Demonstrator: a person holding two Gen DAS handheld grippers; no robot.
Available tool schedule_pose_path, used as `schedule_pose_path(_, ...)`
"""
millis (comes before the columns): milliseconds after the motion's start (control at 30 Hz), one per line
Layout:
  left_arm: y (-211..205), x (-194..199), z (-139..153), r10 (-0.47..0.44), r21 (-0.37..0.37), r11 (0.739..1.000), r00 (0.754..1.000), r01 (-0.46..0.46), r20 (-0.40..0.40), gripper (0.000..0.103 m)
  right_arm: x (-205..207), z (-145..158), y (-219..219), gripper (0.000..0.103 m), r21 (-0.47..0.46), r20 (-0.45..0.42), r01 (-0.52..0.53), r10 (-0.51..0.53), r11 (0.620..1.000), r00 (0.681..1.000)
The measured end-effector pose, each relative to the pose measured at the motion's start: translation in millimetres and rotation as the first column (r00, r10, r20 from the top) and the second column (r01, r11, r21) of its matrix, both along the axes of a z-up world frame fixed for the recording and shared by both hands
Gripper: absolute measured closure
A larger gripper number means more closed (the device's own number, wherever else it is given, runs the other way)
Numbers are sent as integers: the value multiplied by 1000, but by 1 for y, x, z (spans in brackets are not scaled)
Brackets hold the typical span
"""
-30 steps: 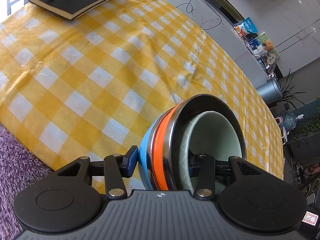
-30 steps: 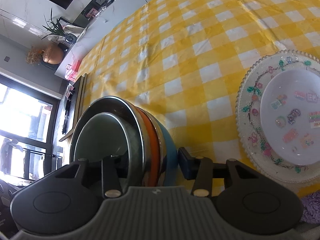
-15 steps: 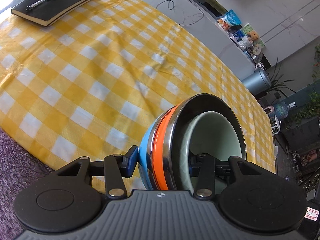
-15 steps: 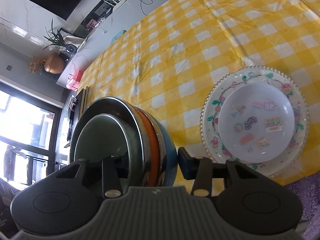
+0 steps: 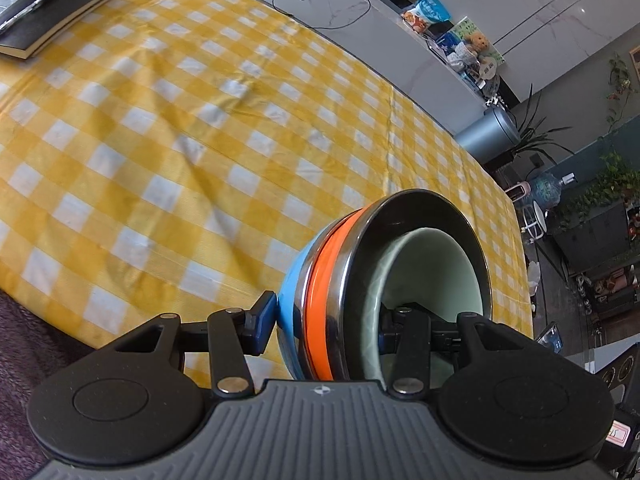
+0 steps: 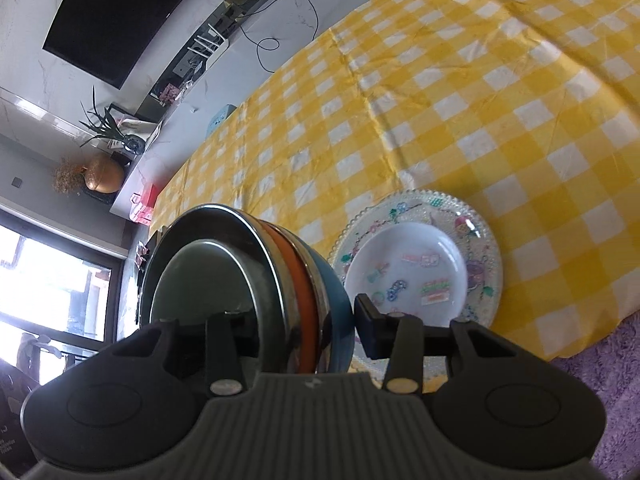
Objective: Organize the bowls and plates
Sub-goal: 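Carry the bowl stack with both tools over the plate stack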
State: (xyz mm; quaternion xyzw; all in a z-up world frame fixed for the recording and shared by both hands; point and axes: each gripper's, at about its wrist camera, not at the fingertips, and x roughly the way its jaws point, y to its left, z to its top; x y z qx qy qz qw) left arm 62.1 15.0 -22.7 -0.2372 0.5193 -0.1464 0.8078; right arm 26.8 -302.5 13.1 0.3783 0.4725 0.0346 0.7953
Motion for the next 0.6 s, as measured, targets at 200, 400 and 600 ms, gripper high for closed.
schedule_pose_path(200, -29, 4, -1, -44, -2, 999, 999, 44, 1, 52, -8, 2, -28, 60, 2, 9, 52, -52, 999, 999)
schedule_pose_path(400, -52, 10, -12, -72, -12, 997, 997, 71, -34, 52, -10, -2, -50, 60, -10, -5, 107, -107, 994, 994)
schedule_pose_path(600, -59, 17, -24, -73, -7, 997, 995, 73, -66, 52, -7, -13, -57, 60, -11, -27, 123, -123, 992, 992)
